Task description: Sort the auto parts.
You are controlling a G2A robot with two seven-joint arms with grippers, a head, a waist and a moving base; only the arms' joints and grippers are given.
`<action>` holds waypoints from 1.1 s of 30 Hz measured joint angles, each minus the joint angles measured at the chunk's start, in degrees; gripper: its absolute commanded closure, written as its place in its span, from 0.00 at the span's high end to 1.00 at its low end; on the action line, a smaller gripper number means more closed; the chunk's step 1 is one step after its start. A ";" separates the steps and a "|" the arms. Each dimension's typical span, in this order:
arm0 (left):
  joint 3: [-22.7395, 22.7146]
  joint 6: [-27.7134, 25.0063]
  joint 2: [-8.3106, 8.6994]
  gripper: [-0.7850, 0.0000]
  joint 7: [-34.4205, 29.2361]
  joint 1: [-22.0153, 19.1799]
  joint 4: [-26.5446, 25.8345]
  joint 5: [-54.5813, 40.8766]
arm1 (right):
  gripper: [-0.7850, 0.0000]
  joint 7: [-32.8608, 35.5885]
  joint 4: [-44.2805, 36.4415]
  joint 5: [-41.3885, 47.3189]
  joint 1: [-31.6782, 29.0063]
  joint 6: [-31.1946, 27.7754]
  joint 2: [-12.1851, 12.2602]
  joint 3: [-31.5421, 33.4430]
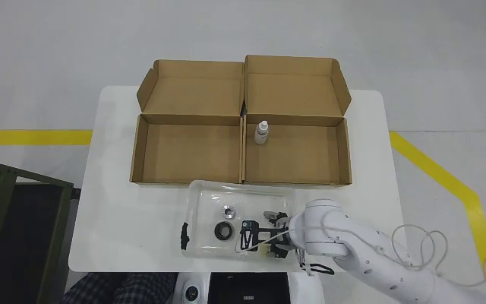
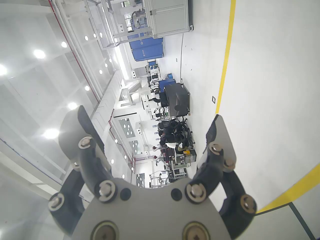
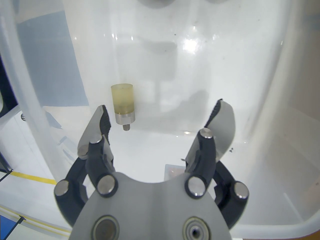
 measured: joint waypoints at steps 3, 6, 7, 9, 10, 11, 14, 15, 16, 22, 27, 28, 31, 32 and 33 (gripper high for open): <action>0.00 0.00 0.00 1.00 0.00 0.00 0.00 0.00 | 1.00 -0.35 1.04 0.13 0.44 -0.09 -0.28 -0.40; 0.00 0.00 0.00 1.00 0.00 0.00 0.00 0.00 | 1.00 -0.82 1.74 0.16 0.77 -0.20 -0.53 -0.78; 0.00 0.00 0.00 1.00 0.00 0.00 0.00 0.00 | 1.00 -1.07 1.89 0.16 0.82 -0.23 -0.59 -0.85; 0.00 0.00 0.00 1.00 0.00 0.00 0.00 0.00 | 1.00 -1.62 2.18 -0.10 0.86 -0.21 -0.68 -0.95; 0.00 0.00 0.00 1.00 0.00 0.00 0.00 0.00 | 1.00 -1.85 2.26 -0.29 0.83 -0.17 -0.71 -0.97; 0.00 0.00 0.00 1.00 0.00 0.00 0.00 0.00 | 1.00 -2.15 2.35 -0.55 0.75 -0.11 -0.73 -0.97; 0.00 0.00 0.00 1.00 0.00 0.00 0.00 0.00 | 1.00 -2.91 2.40 -1.37 0.37 0.08 -0.70 -0.87; 0.00 0.00 0.00 1.00 0.00 0.00 0.00 0.00 | 1.00 -3.14 2.32 -1.71 0.20 0.13 -0.67 -0.83; 0.00 0.00 0.00 1.00 0.00 0.00 0.00 0.00 | 1.00 -3.35 2.21 -2.10 0.01 0.19 -0.63 -0.78; 0.00 0.00 0.00 1.00 0.00 0.00 0.00 0.00 | 1.00 -4.68 0.83 -5.81 -1.59 1.00 -0.28 -0.43; 0.00 0.00 0.00 1.00 0.00 0.00 0.00 0.00 | 1.00 -6.25 -0.81 -10.32 -3.18 3.10 0.08 0.46; 0.00 0.00 0.00 1.00 0.00 0.00 0.00 0.00 | 1.00 -6.55 -1.24 -11.21 -3.53 3.64 0.18 0.76; 0.00 0.00 0.00 1.00 0.00 0.00 0.00 0.00 | 1.00 -7.64 -2.95 -13.88 -4.95 5.30 0.59 2.02; 0.00 0.00 0.00 1.00 0.00 0.00 0.00 0.00 | 1.00 -8.08 -3.68 -14.82 -5.60 5.85 0.79 2.61; 0.00 0.00 0.00 1.00 0.00 0.00 0.00 0.00 | 1.00 -8.51 -4.27 -15.35 -6.12 6.20 0.93 3.08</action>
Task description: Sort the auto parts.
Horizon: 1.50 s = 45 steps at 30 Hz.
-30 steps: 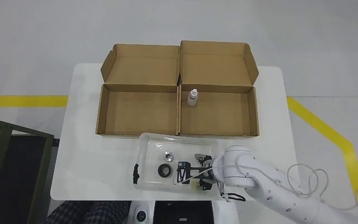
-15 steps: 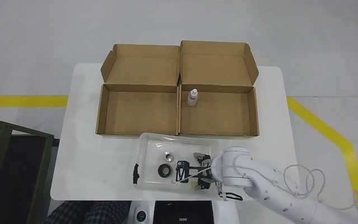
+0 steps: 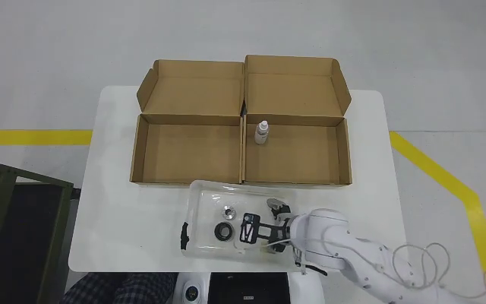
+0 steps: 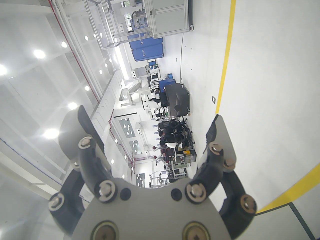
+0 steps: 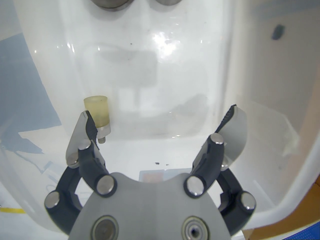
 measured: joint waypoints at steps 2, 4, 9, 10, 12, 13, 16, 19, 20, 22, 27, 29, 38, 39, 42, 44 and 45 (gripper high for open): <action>0.00 0.00 0.00 1.00 0.00 0.00 0.00 0.00 | 1.00 -0.99 -1.47 -1.23 -1.26 0.73 0.38 1.25; 0.00 0.00 0.00 1.00 0.00 0.00 0.00 0.00 | 1.00 -1.48 -2.84 -2.26 -2.54 1.16 0.75 2.26; 0.00 0.00 0.00 1.00 0.00 0.00 0.00 0.00 | 1.00 -0.53 -3.81 -1.68 -5.18 -1.02 1.43 3.61; 0.00 0.00 0.00 1.00 0.00 0.00 0.00 0.00 | 1.00 -0.33 -3.48 -1.57 -5.33 -1.36 1.43 3.57; 0.00 0.00 0.00 1.00 0.00 0.00 0.00 0.00 | 1.00 -0.19 -2.52 -1.12 -5.37 -1.84 1.30 3.34; 0.00 0.00 0.00 1.00 0.00 0.00 0.00 0.00 | 1.00 -0.20 -2.11 -0.85 -5.28 -1.96 1.22 3.23; 0.00 0.00 0.00 1.00 0.00 0.00 0.00 0.00 | 1.00 -0.22 -1.01 -0.15 -4.77 -2.21 0.88 2.87; 0.00 0.00 0.00 1.00 0.00 0.00 0.00 0.00 | 1.00 -0.20 -0.14 0.16 -4.19 -2.25 0.54 2.51; 0.00 0.00 0.00 1.00 0.00 0.00 0.00 0.00 | 1.00 -0.17 0.17 0.22 -3.97 -2.22 0.40 2.38; 0.00 0.00 0.00 1.00 0.00 0.00 0.00 0.00 | 1.00 -0.16 0.62 0.31 -3.70 -2.17 0.21 2.17; 0.00 0.00 0.00 1.00 0.00 0.00 0.00 0.00 | 1.00 -0.10 1.55 0.09 -3.31 -2.05 -0.30 1.34; 0.00 0.00 0.00 1.00 0.00 0.00 0.00 0.00 | 1.00 -0.30 1.68 -0.18 -3.25 -1.90 -0.46 1.17; 0.00 0.00 0.00 1.00 0.00 0.00 0.00 0.00 | 1.00 -0.17 1.36 -2.40 -4.21 -1.61 -0.58 1.52; 0.00 0.00 0.00 1.00 0.00 0.00 0.00 0.00 | 1.00 -0.01 1.41 -2.44 -4.21 -1.83 -0.62 1.44; 0.00 0.00 0.00 1.00 0.00 0.00 0.00 0.00 | 1.00 0.06 1.61 -2.78 -4.20 -1.92 -0.81 1.21; 0.00 0.00 0.00 1.00 0.00 0.00 0.00 0.00 | 1.00 -0.19 1.73 -3.01 -4.20 -1.78 -0.93 1.16; 0.00 0.00 0.00 1.00 0.00 0.00 0.00 0.00 | 1.00 -0.30 1.77 -3.15 -4.22 -1.67 -0.98 1.17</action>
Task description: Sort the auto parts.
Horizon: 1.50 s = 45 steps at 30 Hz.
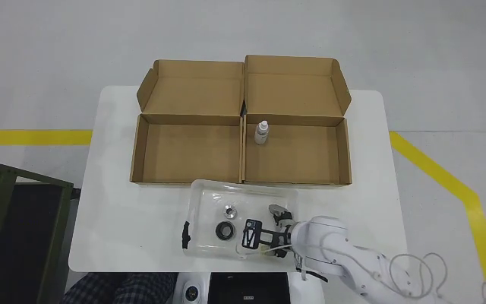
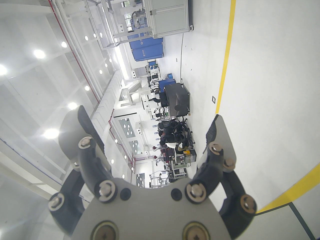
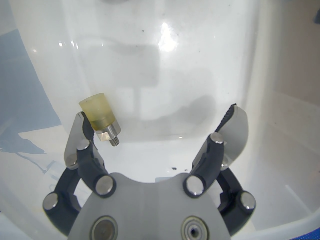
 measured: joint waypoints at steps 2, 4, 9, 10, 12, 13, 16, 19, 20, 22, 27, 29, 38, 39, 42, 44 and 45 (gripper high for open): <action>0.00 0.00 0.00 1.00 0.00 0.00 0.00 0.00 | 1.00 -0.26 -0.05 -0.62 -0.09 0.44 -0.09 0.10; 0.00 0.00 0.00 1.00 0.00 0.00 0.00 0.00 | 1.00 -0.52 -0.46 -1.64 -0.21 1.11 -0.10 0.43; 0.00 0.00 0.00 1.00 0.00 0.00 0.00 0.00 | 1.00 -1.66 -2.86 -6.01 -1.78 3.36 0.14 1.65; 0.00 0.00 0.00 1.00 0.00 0.00 0.00 0.00 | 1.00 -2.03 -3.26 -6.63 -2.17 3.51 0.21 1.85; 0.00 0.00 0.00 1.00 0.00 0.00 0.00 0.00 | 1.00 -2.50 -3.82 -7.76 -3.05 3.28 0.37 2.23; 0.00 0.00 0.00 1.00 0.00 0.00 0.00 0.00 | 1.00 -2.46 -3.92 -8.08 -3.37 2.93 0.42 2.31; 0.00 0.00 0.00 1.00 0.00 0.00 0.00 0.00 | 1.00 -2.14 -3.73 -8.83 -4.05 1.60 0.48 2.24; 0.00 0.00 0.00 1.00 0.00 0.00 0.00 0.00 | 1.00 -2.25 -3.29 -9.29 -4.31 0.97 0.36 2.10; 0.00 0.00 0.00 1.00 0.00 0.00 0.00 0.00 | 1.00 -2.33 -3.20 -9.43 -4.36 0.92 0.30 2.09; 0.00 0.00 0.00 1.00 0.00 0.00 0.00 0.00 | 1.00 -2.45 -3.10 -9.69 -4.44 0.88 0.20 2.08; 0.00 0.00 0.00 1.00 0.00 0.00 0.00 0.00 | 1.00 -2.42 -2.60 -10.64 -4.39 0.54 -0.15 1.80; 0.00 0.00 0.00 1.00 0.00 0.00 0.00 0.00 | 1.00 -2.47 -2.45 -10.86 -4.29 0.38 -0.32 1.67; 0.00 0.00 0.00 1.00 0.00 0.00 0.00 0.00 | 1.00 -5.12 -3.65 -13.49 -5.54 2.94 -0.53 3.32; 0.00 0.00 0.00 1.00 0.00 0.00 0.00 0.00 | 1.00 -5.36 -3.84 -13.73 -5.82 2.93 -0.49 3.54; 0.00 0.00 0.00 1.00 0.00 0.00 0.00 0.00 | 1.00 -6.22 -4.56 -14.50 -6.86 2.63 -0.35 4.18; 0.00 0.00 0.00 1.00 0.00 0.00 0.00 0.00 | 1.00 -6.64 -4.77 -14.93 -7.51 1.61 -0.24 4.44; 0.00 0.00 0.00 1.00 0.00 0.00 0.00 0.00 | 1.00 -6.66 -4.73 -15.22 -7.69 0.94 -0.19 4.46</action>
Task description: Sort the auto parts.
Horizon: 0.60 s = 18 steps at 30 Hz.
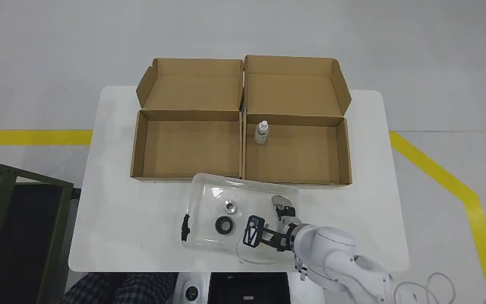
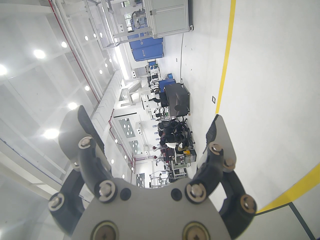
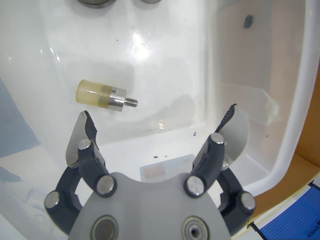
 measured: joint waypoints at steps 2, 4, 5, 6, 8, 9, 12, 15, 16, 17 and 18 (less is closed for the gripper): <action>0.00 0.00 0.00 1.00 0.00 0.00 0.00 0.00 | 1.00 -0.05 0.39 -0.56 -0.24 -1.24 0.01 -0.07; 0.00 0.00 0.00 1.00 0.00 0.00 0.00 0.00 | 1.00 -0.21 0.71 -0.81 -0.27 -1.77 -0.07 -0.17; 0.00 0.00 0.00 1.00 0.00 0.00 0.00 0.00 | 1.00 -0.35 0.89 -0.93 -0.24 -2.00 -0.14 -0.24; 0.00 0.00 0.00 1.00 0.00 0.00 0.00 0.00 | 1.00 -0.50 0.99 -1.01 -0.20 -2.12 -0.21 -0.30; 0.00 0.00 0.00 1.00 0.00 0.00 0.00 0.00 | 1.00 -0.88 1.17 -1.24 -0.08 -2.35 -0.37 -0.45; 0.00 0.00 0.00 1.00 0.00 0.00 0.00 0.00 | 1.00 -1.03 1.25 -1.36 -0.03 -2.46 -0.45 -0.54; 0.00 0.00 0.00 1.00 0.00 0.00 0.00 0.00 | 1.00 -1.51 1.63 -1.44 0.23 -3.13 -0.71 -0.91; 0.00 0.00 0.00 1.00 0.00 0.00 0.00 0.00 | 1.00 -2.01 1.72 -0.92 0.49 -4.06 -0.95 -1.15; 0.00 0.00 0.00 1.00 0.00 0.00 0.00 0.00 | 1.00 -2.08 1.69 -0.72 0.54 -4.30 -1.01 -1.15; 0.00 0.00 0.00 1.00 0.00 0.00 0.00 0.00 | 0.85 -2.04 1.66 -0.50 0.56 -4.52 -1.06 -1.07; 0.00 0.00 0.00 1.00 0.00 0.00 0.00 0.00 | 0.73 -1.95 1.66 -0.37 0.56 -4.63 -1.09 -0.99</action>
